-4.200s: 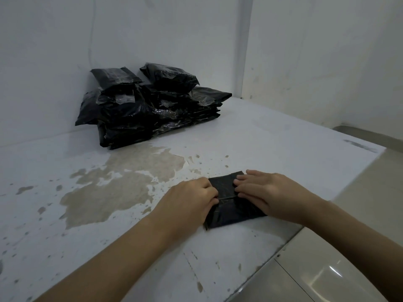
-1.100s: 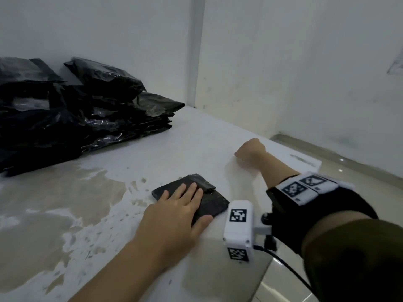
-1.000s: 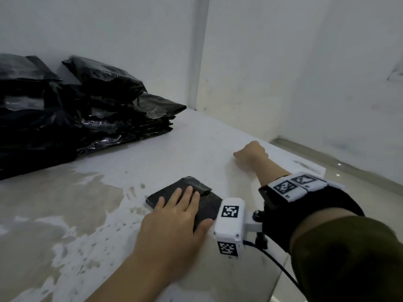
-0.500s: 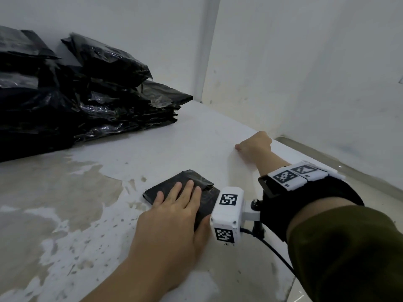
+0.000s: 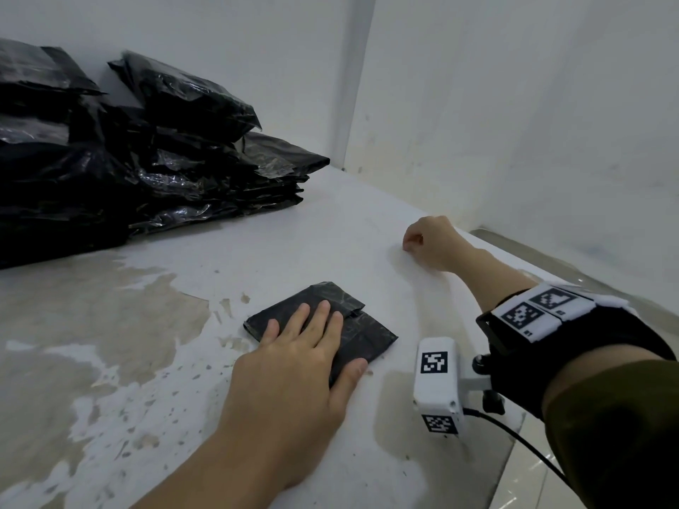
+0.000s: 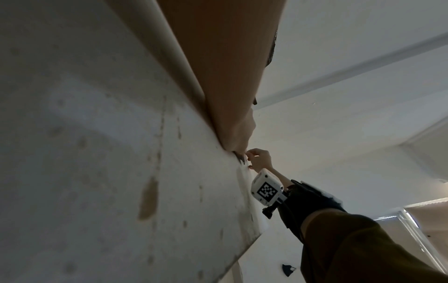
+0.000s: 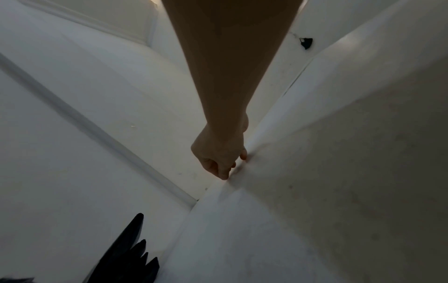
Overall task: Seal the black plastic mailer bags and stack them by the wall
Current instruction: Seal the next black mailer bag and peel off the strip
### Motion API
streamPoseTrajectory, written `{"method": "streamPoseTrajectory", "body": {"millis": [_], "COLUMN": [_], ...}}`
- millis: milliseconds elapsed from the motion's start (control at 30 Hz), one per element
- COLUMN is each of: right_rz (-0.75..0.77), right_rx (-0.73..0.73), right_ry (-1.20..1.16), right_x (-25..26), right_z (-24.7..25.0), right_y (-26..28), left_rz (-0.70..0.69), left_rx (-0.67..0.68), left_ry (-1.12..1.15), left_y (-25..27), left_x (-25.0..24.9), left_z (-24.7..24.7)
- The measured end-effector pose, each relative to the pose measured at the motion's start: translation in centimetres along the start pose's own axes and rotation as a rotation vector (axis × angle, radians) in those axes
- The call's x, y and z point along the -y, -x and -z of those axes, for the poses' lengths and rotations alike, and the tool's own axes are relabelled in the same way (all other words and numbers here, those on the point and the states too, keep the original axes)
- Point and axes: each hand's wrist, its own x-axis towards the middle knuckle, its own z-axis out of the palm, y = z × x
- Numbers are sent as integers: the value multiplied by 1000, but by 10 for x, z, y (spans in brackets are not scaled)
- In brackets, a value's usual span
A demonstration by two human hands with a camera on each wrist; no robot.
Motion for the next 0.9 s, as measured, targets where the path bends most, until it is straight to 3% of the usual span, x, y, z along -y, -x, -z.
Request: {"method": "streamPoseTrajectory", "body": {"millis": [167,367,533,600,767,900], "right_rz": [-19,-109,-219,-212,-111,4], "right_rx": [11,-143,-137,-135,-142,-240], "right_ry": [93,-78,-317,-329,-98,-57], "right_x": [-2,-5,-2,-3,2,16], "right_z": [-3,-12,-12,-13,-12,2], "right_y": [-9,-14,-17,-21,-25,-29], "left_rz": [1,8,74,3,-9,-19], "left_rx": [-3,-11,152,-5,-15,-13], "left_ry": [-2,-47,30,0,-35,-25], "left_y": [-2,-5,-1,-4,-4,-6], "left_x": [1,2,4,2,3,4], "left_z": [-3,-8,-1,-9,-9,-10]}}
